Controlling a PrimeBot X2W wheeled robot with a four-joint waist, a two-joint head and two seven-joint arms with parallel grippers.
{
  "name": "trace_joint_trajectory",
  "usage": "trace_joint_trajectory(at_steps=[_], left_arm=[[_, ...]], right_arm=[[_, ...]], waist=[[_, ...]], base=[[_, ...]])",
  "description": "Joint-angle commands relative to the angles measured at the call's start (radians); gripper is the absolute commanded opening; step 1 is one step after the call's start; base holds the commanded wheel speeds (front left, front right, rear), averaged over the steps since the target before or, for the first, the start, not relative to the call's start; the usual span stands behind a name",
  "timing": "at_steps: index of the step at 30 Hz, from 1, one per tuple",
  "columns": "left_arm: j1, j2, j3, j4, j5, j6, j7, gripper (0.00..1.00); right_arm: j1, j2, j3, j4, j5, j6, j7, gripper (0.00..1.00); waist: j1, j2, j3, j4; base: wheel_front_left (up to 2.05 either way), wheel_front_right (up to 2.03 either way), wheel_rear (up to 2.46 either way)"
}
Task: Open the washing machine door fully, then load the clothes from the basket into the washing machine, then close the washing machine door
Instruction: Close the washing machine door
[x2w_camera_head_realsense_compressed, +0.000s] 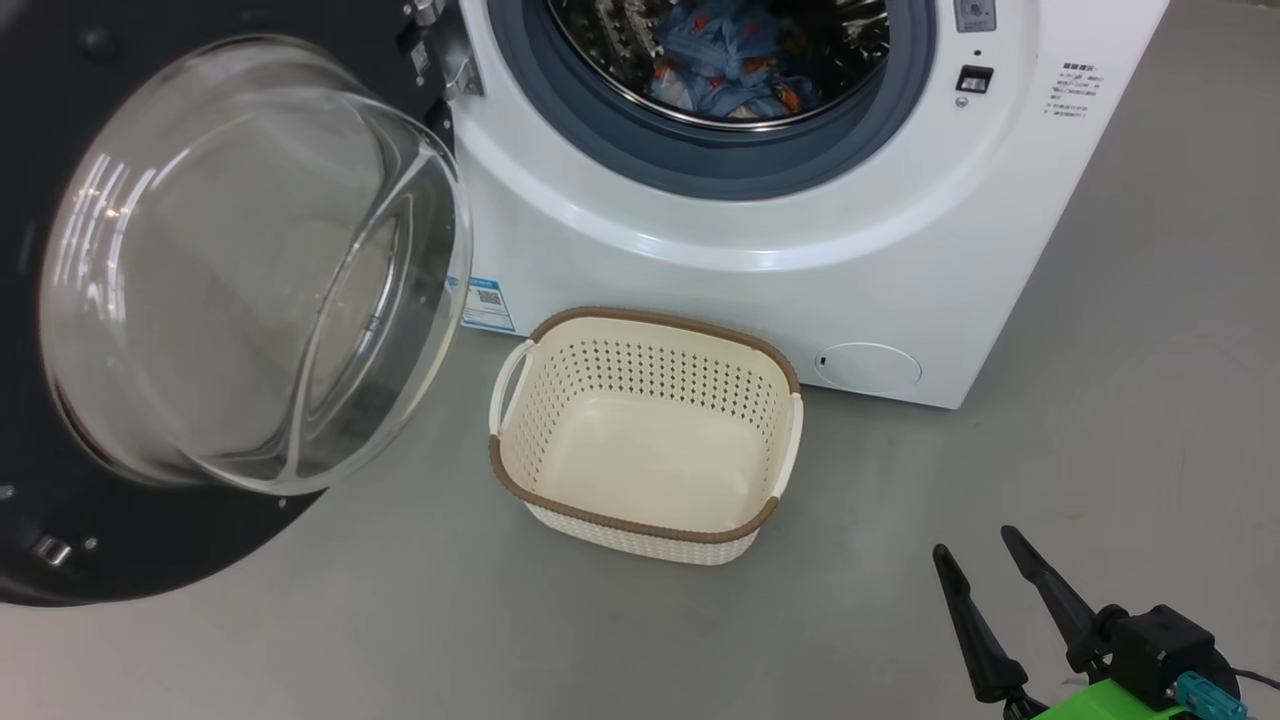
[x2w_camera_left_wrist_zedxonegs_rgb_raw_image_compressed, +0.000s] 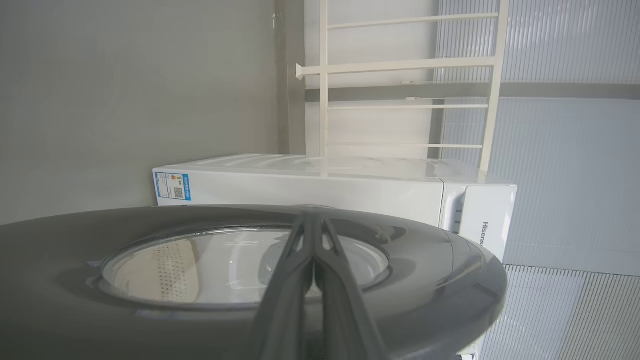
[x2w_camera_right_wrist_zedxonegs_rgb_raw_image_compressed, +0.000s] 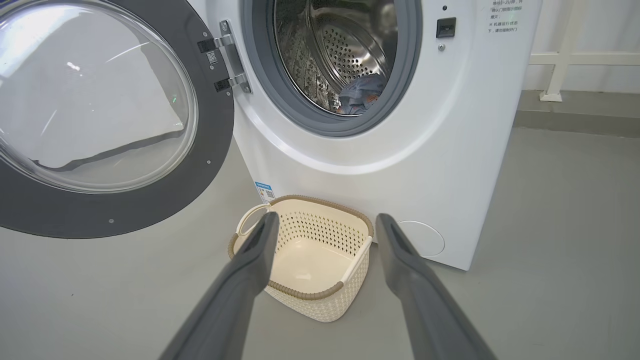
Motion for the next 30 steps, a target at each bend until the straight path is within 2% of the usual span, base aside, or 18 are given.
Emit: trace_joint_trajectory(at_steps=[1, 13, 21, 30], left_arm=[[0.017, 0.045, 0.009, -0.038, -0.013, 0.001, 0.025, 0.0], [0.106, -0.056, 0.001, -0.204, -0.064, 0.086, 0.169, 0.0], [0.162, -0.142, 0.003, -0.346, -0.109, 0.124, 0.234, 0.0], [0.212, -0.23, -0.042, -0.503, -0.133, 0.163, 0.315, 0.0]], right_arm=[[-0.02, -0.009, 0.02, -0.02, 0.003, 0.002, -0.005, 1.0], [-0.01, 0.004, 0.006, -0.02, 0.004, 0.002, -0.005, 1.0], [-0.004, 0.014, 0.001, -0.02, 0.006, 0.002, -0.005, 1.0], [-0.006, 0.027, -0.001, -0.02, 0.006, 0.002, -0.005, 1.0]], waist=[[0.0, 0.0, -0.004, 0.004], [0.0, 0.0, -0.028, 0.036], [0.0, 0.0, -0.036, 0.046], [0.0, 0.0, -0.039, 0.043]], base=[[0.0, 0.0, 0.0], [0.0, 0.0, 0.0], [0.0, 0.0, 0.0], [0.0, 0.0, 0.0]])
